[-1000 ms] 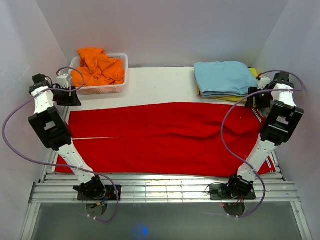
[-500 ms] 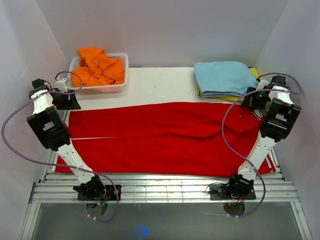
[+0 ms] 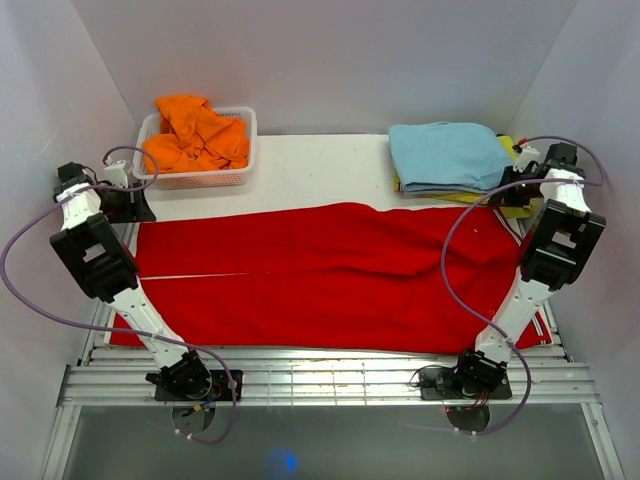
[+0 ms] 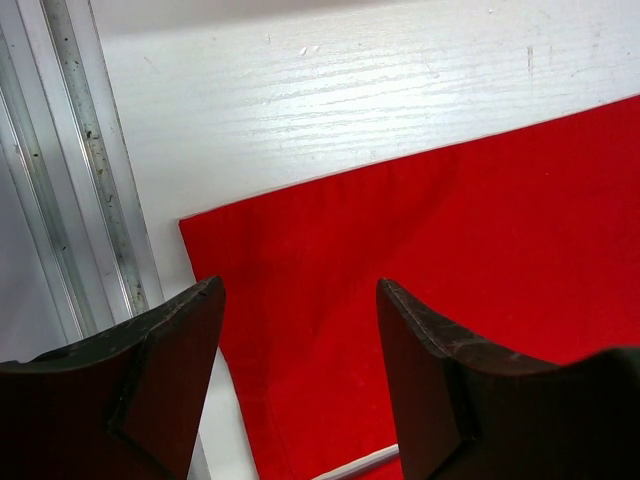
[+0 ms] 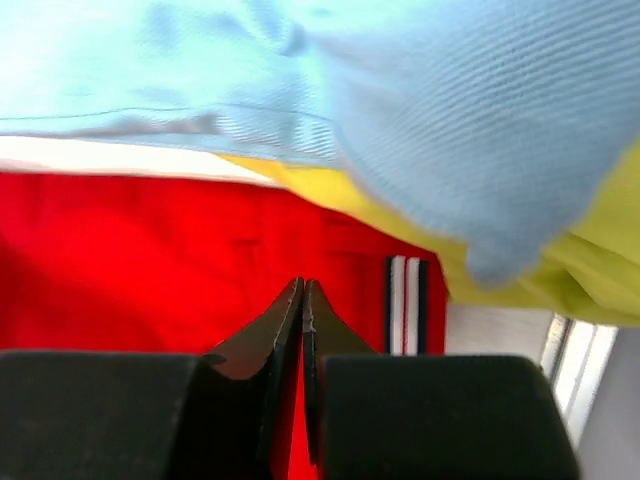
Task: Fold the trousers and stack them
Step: Flatten the trousers out, then fold the trousers
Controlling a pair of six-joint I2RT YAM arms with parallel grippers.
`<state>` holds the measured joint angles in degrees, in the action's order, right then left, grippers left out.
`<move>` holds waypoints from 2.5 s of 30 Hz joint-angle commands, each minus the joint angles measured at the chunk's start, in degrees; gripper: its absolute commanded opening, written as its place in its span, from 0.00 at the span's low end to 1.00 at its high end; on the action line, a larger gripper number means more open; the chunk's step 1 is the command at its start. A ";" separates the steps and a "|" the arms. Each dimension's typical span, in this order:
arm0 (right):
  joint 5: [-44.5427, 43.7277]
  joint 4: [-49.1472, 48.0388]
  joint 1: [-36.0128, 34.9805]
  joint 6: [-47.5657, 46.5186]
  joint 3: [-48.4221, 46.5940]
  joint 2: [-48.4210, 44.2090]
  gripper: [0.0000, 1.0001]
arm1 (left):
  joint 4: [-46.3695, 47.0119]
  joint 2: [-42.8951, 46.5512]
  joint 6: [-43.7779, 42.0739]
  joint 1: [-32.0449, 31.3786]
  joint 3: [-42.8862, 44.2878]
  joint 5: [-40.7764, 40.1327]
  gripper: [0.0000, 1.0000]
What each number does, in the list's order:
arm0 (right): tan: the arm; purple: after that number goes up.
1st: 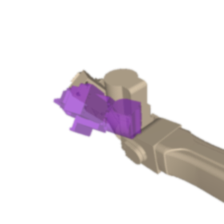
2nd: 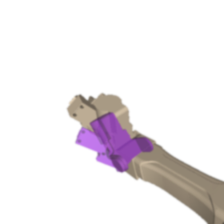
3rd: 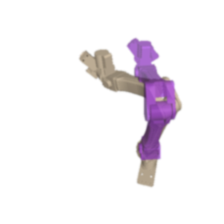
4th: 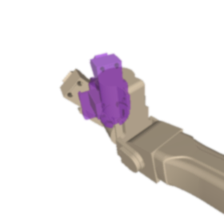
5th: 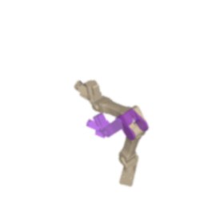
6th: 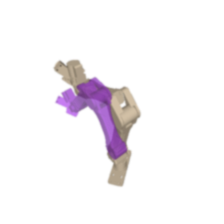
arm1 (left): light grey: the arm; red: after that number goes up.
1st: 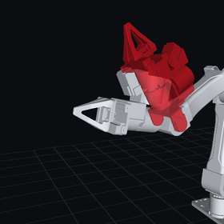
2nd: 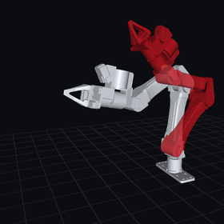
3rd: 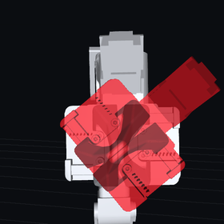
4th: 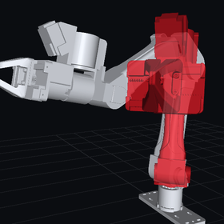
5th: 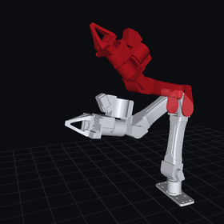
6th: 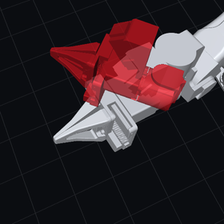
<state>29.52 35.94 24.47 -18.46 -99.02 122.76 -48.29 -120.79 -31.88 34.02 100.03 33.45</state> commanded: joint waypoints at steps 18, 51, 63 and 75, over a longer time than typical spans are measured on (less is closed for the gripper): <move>-9.39 -3.76 -3.02 -3.43 6.38 -4.37 0.64 | 0.92 -0.67 1.20 0.43 3.07 1.18 0.76; -17.21 -16.25 -6.19 -2.28 9.37 -0.95 0.65 | 1.10 -1.11 1.82 2.72 1.66 0.47 0.76; -14.84 -14.24 -6.54 -3.95 15.35 -1.21 0.17 | -0.22 -5.86 3.75 4.30 4.74 -1.20 0.77; -6.32 -12.48 -5.84 -9.05 17.28 -13.33 0.08 | -1.28 -11.48 3.23 5.27 12.20 5.04 0.79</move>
<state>18.09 20.88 18.63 -26.24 -82.00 115.02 -49.89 -131.68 -28.64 38.00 108.81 34.24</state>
